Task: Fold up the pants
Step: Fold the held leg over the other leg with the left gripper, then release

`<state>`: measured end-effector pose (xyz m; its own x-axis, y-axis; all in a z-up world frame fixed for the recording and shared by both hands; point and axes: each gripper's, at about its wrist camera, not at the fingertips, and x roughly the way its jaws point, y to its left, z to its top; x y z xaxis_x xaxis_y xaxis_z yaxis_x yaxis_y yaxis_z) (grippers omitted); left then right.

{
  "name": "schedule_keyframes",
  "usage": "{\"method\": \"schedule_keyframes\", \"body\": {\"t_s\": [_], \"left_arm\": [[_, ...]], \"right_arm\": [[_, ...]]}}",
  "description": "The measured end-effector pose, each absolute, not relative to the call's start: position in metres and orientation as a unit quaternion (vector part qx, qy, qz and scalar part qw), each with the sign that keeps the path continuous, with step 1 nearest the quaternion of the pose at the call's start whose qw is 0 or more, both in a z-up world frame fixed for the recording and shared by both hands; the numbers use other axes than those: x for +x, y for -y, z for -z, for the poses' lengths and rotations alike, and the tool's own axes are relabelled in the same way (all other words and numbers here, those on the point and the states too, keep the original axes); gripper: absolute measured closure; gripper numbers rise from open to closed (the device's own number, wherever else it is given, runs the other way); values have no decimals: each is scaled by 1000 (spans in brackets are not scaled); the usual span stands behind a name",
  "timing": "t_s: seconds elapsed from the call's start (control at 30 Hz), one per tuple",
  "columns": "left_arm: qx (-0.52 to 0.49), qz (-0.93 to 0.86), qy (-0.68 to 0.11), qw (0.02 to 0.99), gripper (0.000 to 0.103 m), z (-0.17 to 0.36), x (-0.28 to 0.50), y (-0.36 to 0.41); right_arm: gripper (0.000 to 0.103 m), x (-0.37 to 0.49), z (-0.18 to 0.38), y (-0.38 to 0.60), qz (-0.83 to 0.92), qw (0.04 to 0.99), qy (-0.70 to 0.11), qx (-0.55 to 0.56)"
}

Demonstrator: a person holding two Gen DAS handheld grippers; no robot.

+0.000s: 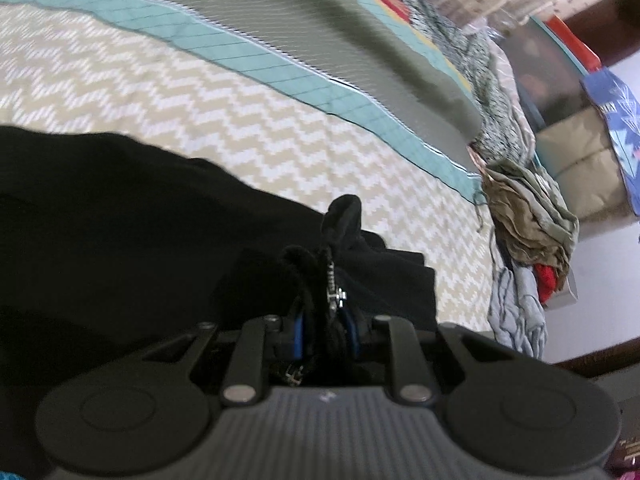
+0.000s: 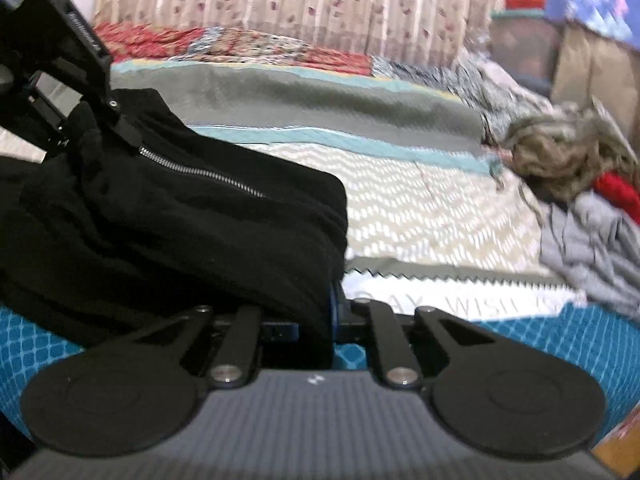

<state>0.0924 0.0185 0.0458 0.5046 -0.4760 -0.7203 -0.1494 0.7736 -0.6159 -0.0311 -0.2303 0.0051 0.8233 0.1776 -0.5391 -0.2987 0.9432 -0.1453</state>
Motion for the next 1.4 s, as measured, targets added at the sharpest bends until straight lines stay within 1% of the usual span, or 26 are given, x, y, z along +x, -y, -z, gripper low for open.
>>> {"method": "schedule_keyframes", "body": {"t_s": [0.07,0.13,0.17,0.2,0.23,0.3,0.37,0.53,0.6,0.8,0.9,1.03,1.17,1.4], "left_arm": [[-326,93,-492,802,85,-39,92,-24],[-320,81,-501,800,81,-31,92,-27],[-312,65,-510,799,77,-26,93,-28],[-307,55,-517,797,64,-22,92,-29],[-307,48,-521,795,58,-18,91,-31],[-316,44,-526,788,57,-12,89,-38],[-329,43,-526,783,57,-9,84,-46],[-346,43,-505,790,53,-18,62,-71],[-347,46,-497,794,52,-21,47,-82],[-334,41,-481,810,50,-29,-16,-118],[-336,25,-464,819,48,-33,-54,-141],[-367,-11,-442,818,42,-27,-101,-174],[-411,-47,-428,804,42,-10,-132,-203],[-458,-74,-379,801,40,6,-161,-246]], "right_arm": [[87,-30,-4,226,-129,945,-271,-126],[86,-28,-1,223,-130,941,-281,-136],[83,-26,1,222,-129,938,-289,-143],[82,-25,3,221,-126,936,-294,-149],[81,-24,4,221,-124,934,-297,-153],[71,-26,3,222,-128,933,-299,-156],[64,-32,0,223,-136,932,-299,-153],[60,-47,-9,227,-167,933,-284,-147],[56,-52,-14,228,-182,933,-276,-143],[56,-63,-29,216,-235,929,-254,-130],[56,-64,-33,201,-263,922,-251,-134],[56,-65,-32,174,-291,908,-261,-153],[56,-73,-34,145,-319,893,-264,-177],[56,-82,-40,112,-336,877,-268,-213]]}}
